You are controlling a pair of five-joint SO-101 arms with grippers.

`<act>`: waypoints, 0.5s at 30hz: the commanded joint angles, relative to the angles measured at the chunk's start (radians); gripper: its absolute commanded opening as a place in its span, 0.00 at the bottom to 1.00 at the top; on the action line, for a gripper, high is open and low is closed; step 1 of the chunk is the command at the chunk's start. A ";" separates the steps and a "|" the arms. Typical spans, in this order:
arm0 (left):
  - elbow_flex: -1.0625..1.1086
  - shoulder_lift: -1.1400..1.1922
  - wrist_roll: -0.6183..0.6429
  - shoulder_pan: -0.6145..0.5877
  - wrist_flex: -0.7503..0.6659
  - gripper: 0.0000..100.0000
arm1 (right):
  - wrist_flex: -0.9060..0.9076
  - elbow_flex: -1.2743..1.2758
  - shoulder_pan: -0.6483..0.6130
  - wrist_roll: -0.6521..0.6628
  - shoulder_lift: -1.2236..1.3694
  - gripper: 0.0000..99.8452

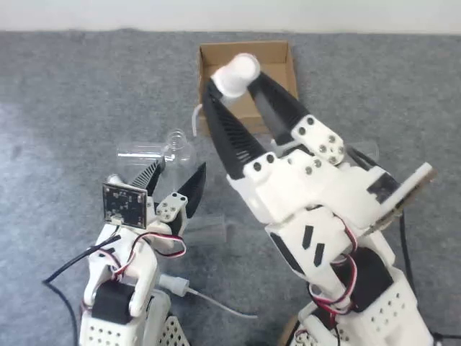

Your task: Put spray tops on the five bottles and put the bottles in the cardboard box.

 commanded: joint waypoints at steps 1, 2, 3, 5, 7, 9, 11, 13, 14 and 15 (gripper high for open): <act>-0.008 -0.020 0.002 0.005 -0.029 0.20 | 0.024 -0.124 -0.018 -0.008 0.099 0.01; -0.007 -0.020 0.002 0.005 -0.031 0.20 | 0.024 -0.138 -0.018 -0.008 0.117 0.01; -0.005 -0.020 0.002 0.005 -0.031 0.20 | 0.024 -0.147 -0.019 -0.008 0.134 0.01; -0.005 -0.020 0.002 0.005 -0.031 0.20 | 0.024 -0.163 -0.019 -0.009 0.165 0.01; -0.005 -0.020 0.002 0.005 -0.031 0.20 | 0.019 -0.173 -0.019 -0.009 0.196 0.01; -0.005 -0.020 0.002 0.005 -0.031 0.20 | 0.013 -0.178 -0.019 -0.011 0.229 0.01; -0.005 -0.020 0.002 0.005 -0.031 0.20 | 0.013 -0.187 -0.019 -0.025 0.263 0.01; -0.005 -0.020 0.002 0.005 -0.028 0.20 | 0.012 -0.198 -0.019 -0.068 0.294 0.01; -0.005 -0.020 0.002 0.005 -0.028 0.20 | 0.015 -0.210 -0.018 -0.083 0.309 0.01; -0.005 -0.020 0.002 0.005 -0.028 0.20 | 0.015 -0.219 -0.015 -0.089 0.323 0.01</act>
